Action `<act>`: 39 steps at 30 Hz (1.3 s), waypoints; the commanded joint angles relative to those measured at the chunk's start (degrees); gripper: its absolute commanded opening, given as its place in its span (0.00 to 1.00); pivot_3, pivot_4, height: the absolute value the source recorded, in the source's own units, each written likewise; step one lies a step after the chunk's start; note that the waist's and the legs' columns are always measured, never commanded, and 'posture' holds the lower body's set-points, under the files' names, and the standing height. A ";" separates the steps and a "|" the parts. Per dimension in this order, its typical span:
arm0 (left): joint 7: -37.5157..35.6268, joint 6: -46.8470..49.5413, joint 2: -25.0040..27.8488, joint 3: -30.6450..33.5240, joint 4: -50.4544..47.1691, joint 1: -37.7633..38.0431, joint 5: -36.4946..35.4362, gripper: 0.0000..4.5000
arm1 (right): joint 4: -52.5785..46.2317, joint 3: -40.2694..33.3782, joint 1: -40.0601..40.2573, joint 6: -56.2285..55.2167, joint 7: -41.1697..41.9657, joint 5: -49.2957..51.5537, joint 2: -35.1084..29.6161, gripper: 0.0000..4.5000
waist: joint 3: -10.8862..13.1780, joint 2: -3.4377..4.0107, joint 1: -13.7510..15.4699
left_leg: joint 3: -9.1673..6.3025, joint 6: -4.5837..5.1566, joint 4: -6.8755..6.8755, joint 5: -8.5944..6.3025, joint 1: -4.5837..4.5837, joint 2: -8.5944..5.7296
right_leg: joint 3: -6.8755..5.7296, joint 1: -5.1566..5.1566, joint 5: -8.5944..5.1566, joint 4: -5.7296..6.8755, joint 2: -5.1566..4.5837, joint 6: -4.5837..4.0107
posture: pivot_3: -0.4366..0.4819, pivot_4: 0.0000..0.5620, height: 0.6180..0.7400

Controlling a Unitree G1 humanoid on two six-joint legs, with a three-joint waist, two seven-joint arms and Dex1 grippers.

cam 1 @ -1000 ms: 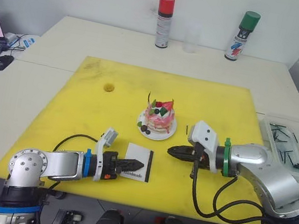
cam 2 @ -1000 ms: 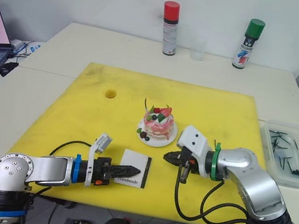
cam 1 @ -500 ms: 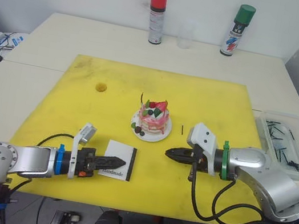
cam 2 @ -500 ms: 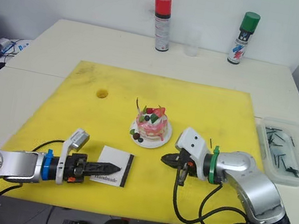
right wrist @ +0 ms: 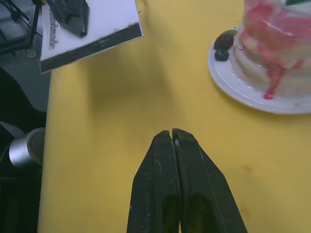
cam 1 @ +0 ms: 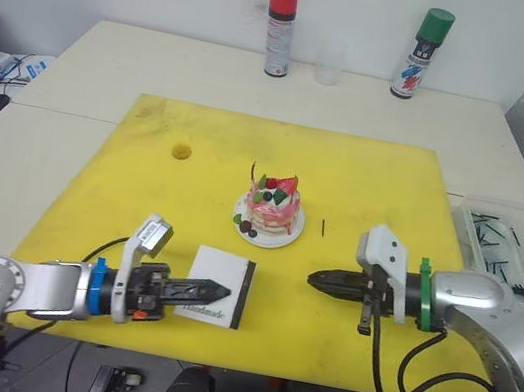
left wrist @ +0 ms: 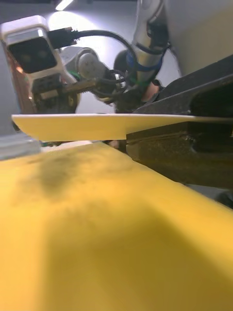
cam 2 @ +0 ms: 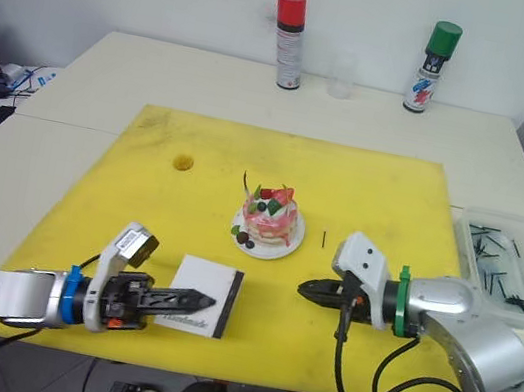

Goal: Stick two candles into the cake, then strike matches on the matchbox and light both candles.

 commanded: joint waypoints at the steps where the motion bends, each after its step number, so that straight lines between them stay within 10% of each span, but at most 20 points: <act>1: 3.95 -4.88 -3.79 -3.45 -2.87 -0.19 1.07 0.00 | -1.57 -1.68 0.50 -1.88 0.62 0.81 -1.25 0.00 | 0.00 0.00 0.04 | 0.00 0.00 0.03 0.00 0.00 0.00 | 0.01 0.00 0.00 0.01 0.01 0.00 | 0.48 0.27 1.00; 15: 20.78 -9.70 -13.77 -11.88 -0.57 -1.33 5.33 0.00 | 5.09 7.63 -4.89 -5.17 -2.85 -6.25 2.16 0.00 | -0.02 -0.01 0.03 | 0.03 0.05 0.24 0.05 0.11 -0.03 | 0.10 0.07 0.15 0.35 0.05 0.21 | 0.48 0.27 1.00; 23: 20.79 -7.59 -12.41 -12.93 2.67 -2.03 2.90 0.51 | 10.12 14.26 -6.04 -9.58 -1.35 -12.30 3.20 0.00 | -0.04 0.00 0.03 | 0.03 0.05 0.23 0.05 0.18 -0.03 | 0.11 0.08 0.12 0.47 0.08 0.17 | 0.48 0.27 1.00; 39: 19.17 -5.52 -10.20 -14.93 4.94 -4.13 5.27 0.51 | 16.07 19.70 -9.13 -13.28 1.28 -17.79 9.17 0.00 | -0.05 0.00 -0.09 | -0.03 0.05 0.21 0.05 0.65 -0.01 | 0.09 0.54 0.06 0.52 0.13 0.09 | 0.48 0.27 1.00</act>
